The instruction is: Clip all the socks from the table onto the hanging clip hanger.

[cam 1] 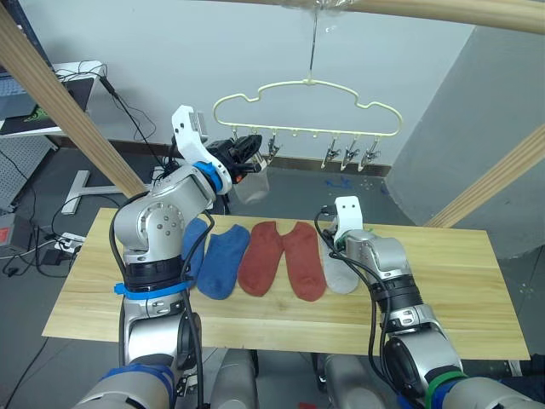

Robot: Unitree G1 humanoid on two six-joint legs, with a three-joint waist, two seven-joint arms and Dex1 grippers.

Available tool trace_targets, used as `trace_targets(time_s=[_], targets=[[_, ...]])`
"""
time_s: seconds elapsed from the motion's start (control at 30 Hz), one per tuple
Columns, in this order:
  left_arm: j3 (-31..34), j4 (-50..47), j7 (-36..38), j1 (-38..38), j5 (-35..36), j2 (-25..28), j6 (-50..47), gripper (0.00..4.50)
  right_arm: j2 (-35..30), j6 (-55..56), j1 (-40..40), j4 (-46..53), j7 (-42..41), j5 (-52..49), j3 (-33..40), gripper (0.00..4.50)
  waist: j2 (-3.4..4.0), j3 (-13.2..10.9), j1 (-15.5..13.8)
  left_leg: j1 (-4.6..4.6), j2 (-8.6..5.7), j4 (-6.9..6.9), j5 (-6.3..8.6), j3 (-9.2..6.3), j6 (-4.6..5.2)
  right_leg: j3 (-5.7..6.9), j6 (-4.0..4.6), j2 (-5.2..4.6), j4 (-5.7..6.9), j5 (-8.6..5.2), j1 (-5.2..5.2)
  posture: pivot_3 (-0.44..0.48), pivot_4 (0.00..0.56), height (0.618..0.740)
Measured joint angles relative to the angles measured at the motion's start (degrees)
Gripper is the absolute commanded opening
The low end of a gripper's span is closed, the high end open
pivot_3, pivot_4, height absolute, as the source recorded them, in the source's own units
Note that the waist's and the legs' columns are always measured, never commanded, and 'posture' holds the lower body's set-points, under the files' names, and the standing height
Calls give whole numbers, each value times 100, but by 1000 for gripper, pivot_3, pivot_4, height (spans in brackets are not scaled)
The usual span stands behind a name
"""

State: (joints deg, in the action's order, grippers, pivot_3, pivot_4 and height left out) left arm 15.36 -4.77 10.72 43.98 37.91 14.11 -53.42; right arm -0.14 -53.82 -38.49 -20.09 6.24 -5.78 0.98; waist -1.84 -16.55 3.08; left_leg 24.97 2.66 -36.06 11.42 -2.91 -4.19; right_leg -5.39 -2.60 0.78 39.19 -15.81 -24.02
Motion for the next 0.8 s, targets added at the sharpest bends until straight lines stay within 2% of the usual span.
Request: trace_targets(time_s=[0.13,0.2,0.37,0.5,0.8], targets=[[1,-21,3,-1,10,21,-6,173,11,-50,0,13,-3,2,21,614,0,0,-23,0,-1,-1,0,0,0,1,0,-1,0,0,2,-4,269,740],[1,-21,4,-1,13,22,-15,173,12,-58,0,18,-4,2,27,36,0,0,-21,0,-1,-1,0,0,0,0,-1,-1,0,1,2,-5,270,740],[32,-21,7,0,111,24,-128,173,-21,-206,2,109,-91,2,20,36,0,0,-19,-1,-1,0,0,-2,0,2,-2,0,0,1,2,-8,271,740],[139,-13,5,7,309,23,-292,173,-283,-447,161,498,-484,4,-243,36,1,0,-16,1,-1,2,0,-1,0,2,-2,0,-6,1,0,-11,272,740],[453,246,-7,185,650,137,-541,173,-1326,-943,368,2555,-1817,-100,-1242,36,2,-1,33,1,0,6,0,-1,0,0,-3,2,-7,0,-3,-28,277,740]])
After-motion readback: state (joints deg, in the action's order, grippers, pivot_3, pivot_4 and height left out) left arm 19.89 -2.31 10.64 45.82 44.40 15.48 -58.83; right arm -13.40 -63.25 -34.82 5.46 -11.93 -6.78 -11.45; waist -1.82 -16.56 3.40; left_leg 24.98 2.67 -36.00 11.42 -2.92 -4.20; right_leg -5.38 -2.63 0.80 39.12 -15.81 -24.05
